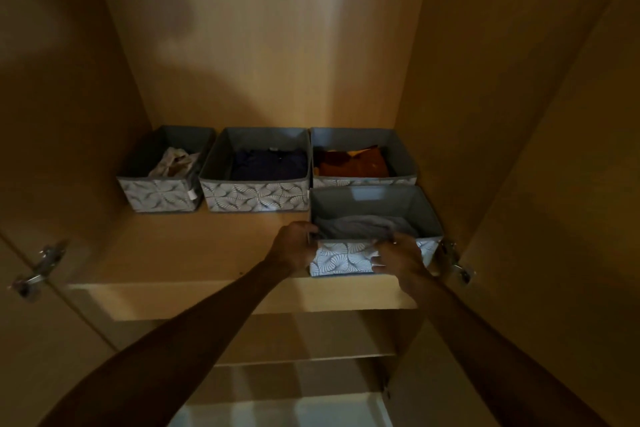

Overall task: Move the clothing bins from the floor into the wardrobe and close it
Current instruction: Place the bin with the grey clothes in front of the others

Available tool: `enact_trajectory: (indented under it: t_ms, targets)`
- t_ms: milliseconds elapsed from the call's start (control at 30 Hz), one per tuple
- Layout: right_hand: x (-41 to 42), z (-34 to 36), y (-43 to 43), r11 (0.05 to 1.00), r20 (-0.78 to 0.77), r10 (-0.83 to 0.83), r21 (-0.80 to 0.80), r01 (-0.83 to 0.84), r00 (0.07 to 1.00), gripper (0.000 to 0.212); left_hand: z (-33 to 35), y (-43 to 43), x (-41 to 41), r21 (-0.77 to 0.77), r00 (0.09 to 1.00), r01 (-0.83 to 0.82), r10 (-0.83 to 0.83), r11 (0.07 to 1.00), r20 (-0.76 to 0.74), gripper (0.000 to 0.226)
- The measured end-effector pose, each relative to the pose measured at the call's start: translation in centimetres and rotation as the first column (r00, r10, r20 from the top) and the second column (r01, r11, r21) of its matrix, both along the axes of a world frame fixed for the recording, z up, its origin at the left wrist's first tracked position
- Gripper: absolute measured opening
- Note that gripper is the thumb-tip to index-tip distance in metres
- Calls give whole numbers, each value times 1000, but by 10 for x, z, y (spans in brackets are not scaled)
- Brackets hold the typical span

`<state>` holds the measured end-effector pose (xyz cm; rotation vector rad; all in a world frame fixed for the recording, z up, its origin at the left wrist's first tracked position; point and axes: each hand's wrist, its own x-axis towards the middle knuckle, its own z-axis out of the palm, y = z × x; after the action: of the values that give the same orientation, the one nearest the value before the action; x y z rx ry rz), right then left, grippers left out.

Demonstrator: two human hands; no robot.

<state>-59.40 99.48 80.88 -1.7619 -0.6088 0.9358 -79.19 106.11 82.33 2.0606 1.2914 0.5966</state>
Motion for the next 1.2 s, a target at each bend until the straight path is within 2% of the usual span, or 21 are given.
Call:
enact_trajectory:
  t_ms: [33, 100, 167, 233, 300, 467, 967, 1067, 1200]
  targets:
    - [6, 0, -1, 1000, 144, 9, -24, -5, 990, 7, -1, 4, -1, 19, 1000, -10, 10, 1000, 3, 24]
    - [21, -1, -2, 990, 478, 97, -134, -36, 873, 18, -3, 9, -2, 35, 999, -21, 20, 999, 25, 23]
    - [31, -1, -7, 975, 635, 180, -215, -52, 752, 25, -8, 13, -1, 34, 999, -17, 15, 999, 47, 23]
    - [40, -2, -13, 977, 655, 148, -215, -5, 741, 40, -12, 16, 1, 37, 998, -23, 21, 999, 65, 24]
    - [48, -6, -16, 980, 629, 122, -200, 7, 768, 50, -17, 21, 4, 48, 996, -23, 18, 999, 86, 25]
    - [51, -3, -19, 981, 591, 145, -192, -36, 793, 56, -22, 24, 8, 41, 995, -25, 20, 999, 100, 34]
    - [64, -9, -12, 972, 670, 207, -223, -72, 713, 74, -26, 34, 11, 15, 993, -43, 41, 999, 109, 36]
    - [65, -9, -16, 980, 659, 183, -178, -85, 730, 74, -28, 32, 10, 20, 993, -16, 13, 1000, 119, 36]
    - [58, -14, -26, 991, 651, 134, -90, -99, 748, 69, -37, 22, 4, -20, 976, -33, 37, 999, 214, 44]
